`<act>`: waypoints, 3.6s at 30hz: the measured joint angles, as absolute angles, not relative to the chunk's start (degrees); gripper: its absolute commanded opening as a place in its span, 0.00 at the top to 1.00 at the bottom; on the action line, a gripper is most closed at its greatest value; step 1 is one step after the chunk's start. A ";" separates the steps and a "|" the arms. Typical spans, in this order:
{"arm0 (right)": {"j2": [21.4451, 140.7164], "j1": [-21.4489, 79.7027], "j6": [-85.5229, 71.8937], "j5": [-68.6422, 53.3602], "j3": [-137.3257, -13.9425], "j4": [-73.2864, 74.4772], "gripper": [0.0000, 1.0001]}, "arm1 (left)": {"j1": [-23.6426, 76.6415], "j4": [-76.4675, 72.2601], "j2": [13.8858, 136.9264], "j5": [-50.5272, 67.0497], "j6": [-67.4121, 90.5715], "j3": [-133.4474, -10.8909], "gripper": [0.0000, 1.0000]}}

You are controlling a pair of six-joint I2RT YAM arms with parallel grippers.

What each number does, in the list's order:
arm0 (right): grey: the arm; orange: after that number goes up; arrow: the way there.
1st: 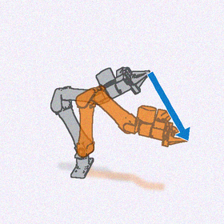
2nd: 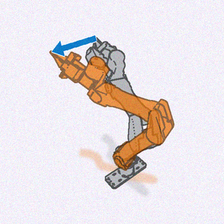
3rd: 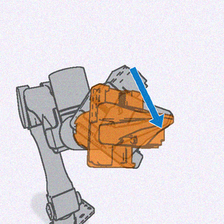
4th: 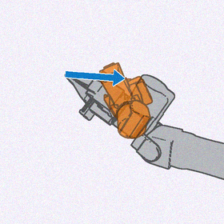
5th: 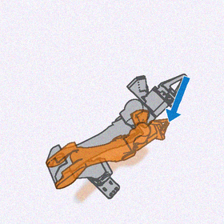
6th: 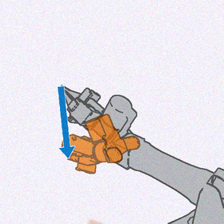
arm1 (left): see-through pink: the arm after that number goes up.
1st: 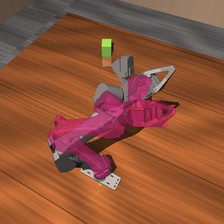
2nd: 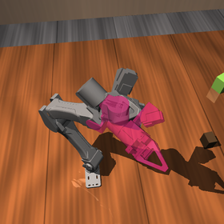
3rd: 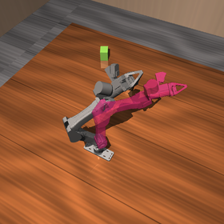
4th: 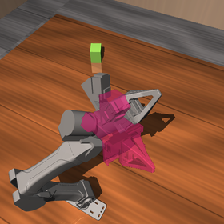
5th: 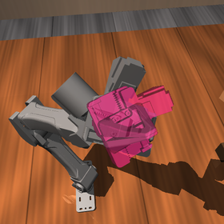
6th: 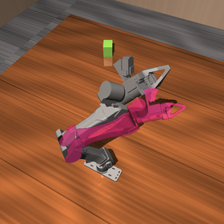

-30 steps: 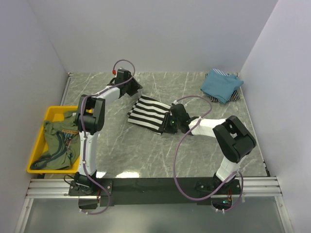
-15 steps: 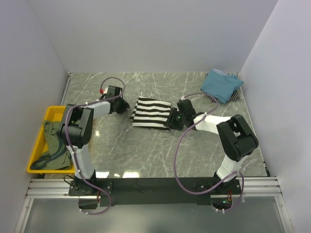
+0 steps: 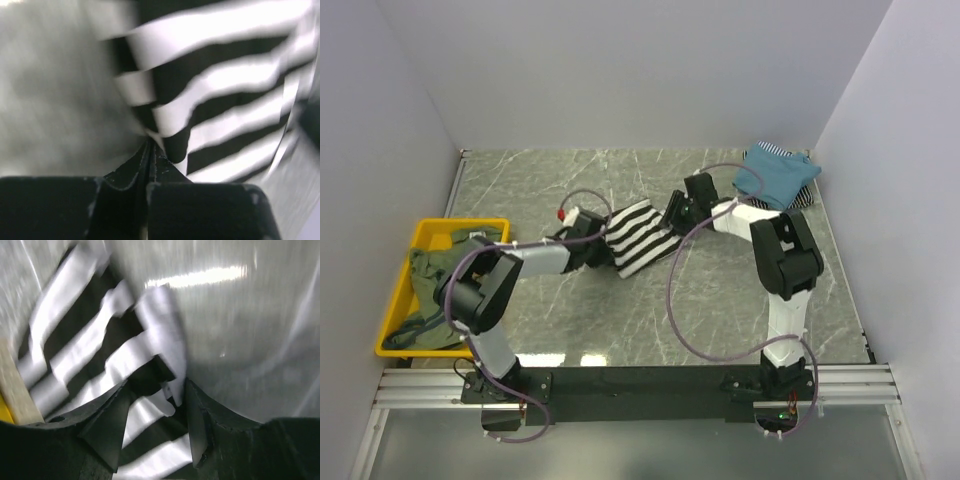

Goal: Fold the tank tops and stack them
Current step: Neatly place the folded tank top to the corner

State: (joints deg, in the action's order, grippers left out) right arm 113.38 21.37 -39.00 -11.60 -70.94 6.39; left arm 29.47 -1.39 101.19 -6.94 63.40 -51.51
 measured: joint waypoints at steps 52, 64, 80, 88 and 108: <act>100.55 27.70 -53.36 -8.82 -45.67 -16.21 0.36 | 27.46 12.23 113.91 -2.92 42.72 -74.48 0.66; 106.26 28.36 -53.78 -3.60 -52.25 -13.32 0.87 | 26.28 7.38 114.50 2.33 44.42 -73.19 0.67; 110.19 27.81 -30.20 11.16 -81.38 19.22 1.00 | 26.46 11.90 91.37 7.31 47.68 -69.69 0.61; 113.56 21.98 -14.96 21.50 -95.42 27.16 1.00 | 26.61 12.64 73.17 8.84 46.92 -63.88 0.60; 123.28 17.10 6.33 28.99 -115.18 35.75 1.00 | 24.38 18.41 71.09 14.41 40.01 -57.56 0.59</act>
